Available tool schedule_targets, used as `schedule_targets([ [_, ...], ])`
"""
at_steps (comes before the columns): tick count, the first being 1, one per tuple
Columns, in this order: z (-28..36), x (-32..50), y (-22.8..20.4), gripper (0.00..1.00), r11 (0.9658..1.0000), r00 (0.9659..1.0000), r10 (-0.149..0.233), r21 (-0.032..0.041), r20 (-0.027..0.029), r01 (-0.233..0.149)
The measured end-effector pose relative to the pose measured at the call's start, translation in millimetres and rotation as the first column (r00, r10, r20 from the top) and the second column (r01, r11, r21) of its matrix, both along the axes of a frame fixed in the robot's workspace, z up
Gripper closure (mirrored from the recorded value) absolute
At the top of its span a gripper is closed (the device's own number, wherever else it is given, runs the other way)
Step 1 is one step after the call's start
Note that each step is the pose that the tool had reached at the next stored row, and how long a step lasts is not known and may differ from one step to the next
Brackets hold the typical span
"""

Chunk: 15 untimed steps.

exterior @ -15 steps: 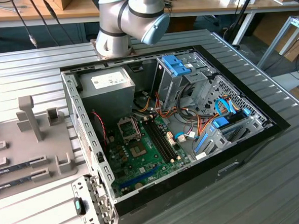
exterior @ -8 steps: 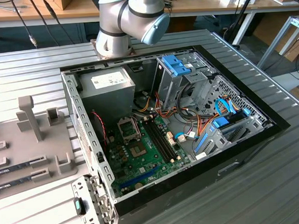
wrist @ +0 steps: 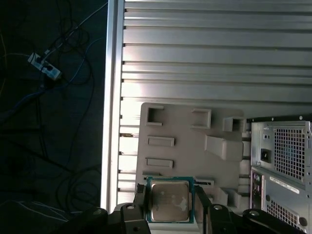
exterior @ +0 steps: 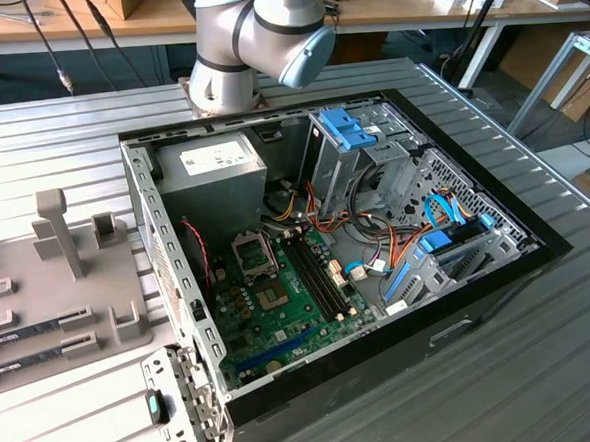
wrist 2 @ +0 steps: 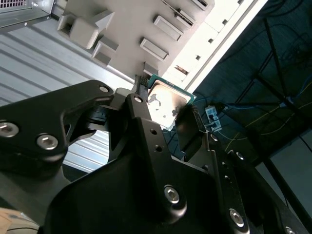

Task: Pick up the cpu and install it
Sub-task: 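Pick up the cpu and move it towards the insertion slot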

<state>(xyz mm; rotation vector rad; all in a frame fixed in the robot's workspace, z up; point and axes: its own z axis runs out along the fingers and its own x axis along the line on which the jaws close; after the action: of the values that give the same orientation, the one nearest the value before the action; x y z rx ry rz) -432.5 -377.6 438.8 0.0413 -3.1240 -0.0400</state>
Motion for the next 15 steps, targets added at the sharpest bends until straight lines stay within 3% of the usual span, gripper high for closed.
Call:
schedule_targets([
  [15,-0.1,5.6,-2.9,0.53,1.0000,1.0000,0.000,0.0001,0.0001,0.000],
])
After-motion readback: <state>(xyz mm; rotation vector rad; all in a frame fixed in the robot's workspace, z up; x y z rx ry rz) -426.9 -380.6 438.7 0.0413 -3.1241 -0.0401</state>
